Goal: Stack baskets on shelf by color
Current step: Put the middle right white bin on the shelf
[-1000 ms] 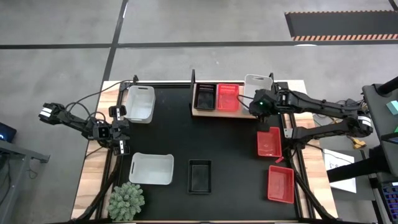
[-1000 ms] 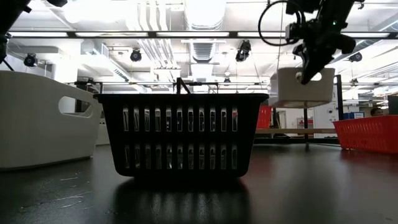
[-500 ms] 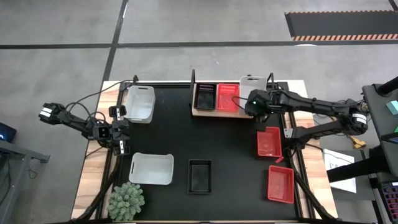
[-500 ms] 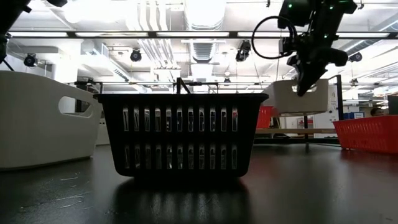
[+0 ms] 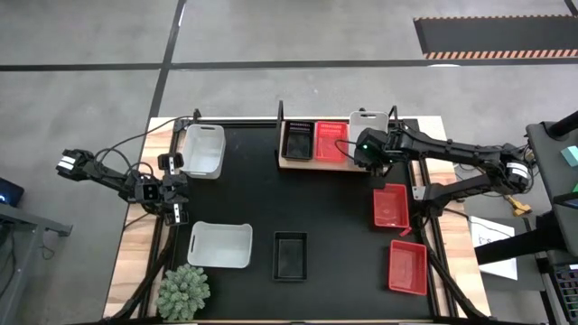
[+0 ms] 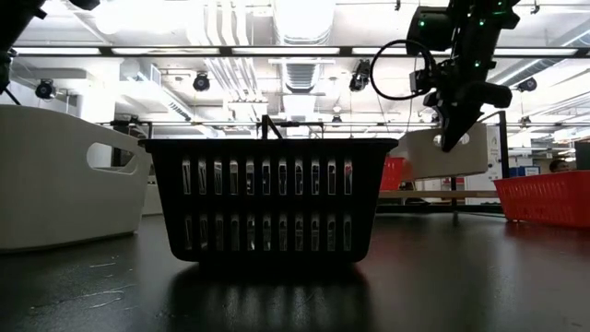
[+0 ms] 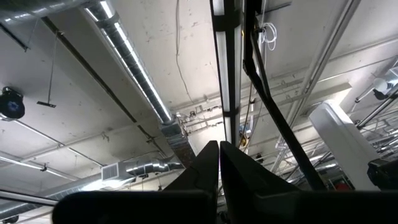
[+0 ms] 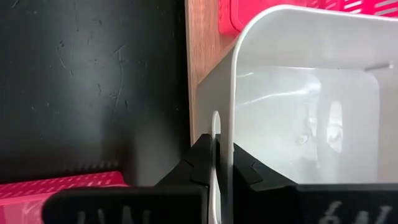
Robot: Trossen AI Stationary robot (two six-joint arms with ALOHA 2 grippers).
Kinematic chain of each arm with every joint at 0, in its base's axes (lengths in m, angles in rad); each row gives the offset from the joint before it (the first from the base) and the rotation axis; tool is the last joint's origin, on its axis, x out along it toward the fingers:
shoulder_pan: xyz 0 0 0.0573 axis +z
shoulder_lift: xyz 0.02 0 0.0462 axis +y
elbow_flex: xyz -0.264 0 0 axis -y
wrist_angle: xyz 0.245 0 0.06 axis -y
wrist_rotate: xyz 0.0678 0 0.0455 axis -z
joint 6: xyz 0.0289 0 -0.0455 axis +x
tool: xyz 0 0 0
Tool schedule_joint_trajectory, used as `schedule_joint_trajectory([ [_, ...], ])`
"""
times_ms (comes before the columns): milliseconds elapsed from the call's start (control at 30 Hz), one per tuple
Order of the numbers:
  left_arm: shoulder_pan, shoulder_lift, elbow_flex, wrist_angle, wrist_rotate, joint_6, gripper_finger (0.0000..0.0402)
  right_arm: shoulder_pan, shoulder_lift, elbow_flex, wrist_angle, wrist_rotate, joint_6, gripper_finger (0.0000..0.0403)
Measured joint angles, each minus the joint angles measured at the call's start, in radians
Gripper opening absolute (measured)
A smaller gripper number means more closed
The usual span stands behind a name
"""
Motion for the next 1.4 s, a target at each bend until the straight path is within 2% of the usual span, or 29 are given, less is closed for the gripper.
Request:
schedule_joint_trajectory([
  [233, 0.000, 0.000, 0.000, 0.000, 0.000, 0.000, 0.0000, 0.000, -0.001, 0.000, 0.001, 0.000, -0.001, 0.0018],
  [667, 0.000, 0.000, 0.000, 0.000, 0.000, 0.000, 0.0000, -0.011, -0.001, 0.000, 0.001, 0.021, 0.036, 0.0095],
  [833, 0.000, 0.000, 0.000, 0.000, 0.000, 0.000, 0.0000, -0.011, -0.002, 0.000, -0.027, 0.093, 0.033, 0.0100],
  [1167, 0.000, 0.000, 0.000, 0.000, 0.000, 0.000, 0.0000, -0.011, -0.003, 0.013, -0.051, 0.097, 0.036, 0.0100],
  [1400, 0.000, 0.000, 0.000, 0.000, 0.000, 0.000, 0.0000, 0.007, -0.004, 0.116, -0.065, 0.015, 0.180, 0.0098],
])
